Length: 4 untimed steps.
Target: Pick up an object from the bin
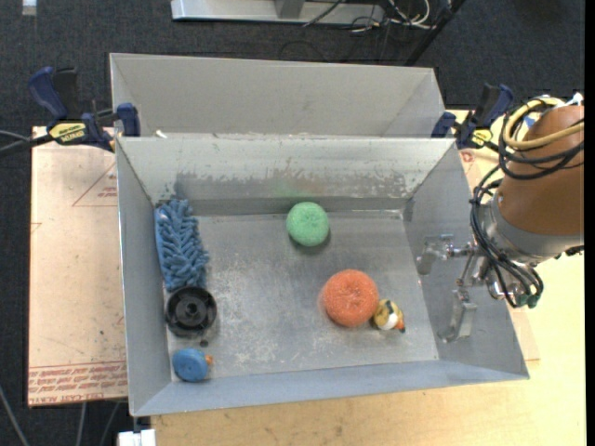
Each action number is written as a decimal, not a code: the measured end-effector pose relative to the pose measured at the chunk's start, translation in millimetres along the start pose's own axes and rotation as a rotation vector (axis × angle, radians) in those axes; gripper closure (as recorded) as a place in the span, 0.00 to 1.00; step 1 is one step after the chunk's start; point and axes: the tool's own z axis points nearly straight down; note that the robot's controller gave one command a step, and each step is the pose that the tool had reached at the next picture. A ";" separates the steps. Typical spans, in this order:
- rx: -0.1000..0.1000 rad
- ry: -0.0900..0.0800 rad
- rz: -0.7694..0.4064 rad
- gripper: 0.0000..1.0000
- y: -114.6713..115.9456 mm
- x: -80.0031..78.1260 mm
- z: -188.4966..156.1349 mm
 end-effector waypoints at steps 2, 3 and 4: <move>-0.001 0.001 0.107 1.00 59.6 -8.1 84.3; 0.000 0.001 0.107 0.00 59.3 -8.3 84.2; 0.000 0.001 0.107 0.00 59.3 -8.3 84.2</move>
Offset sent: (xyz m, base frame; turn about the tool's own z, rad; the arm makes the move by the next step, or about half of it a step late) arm 0.0077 0.0586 -0.0833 0.1094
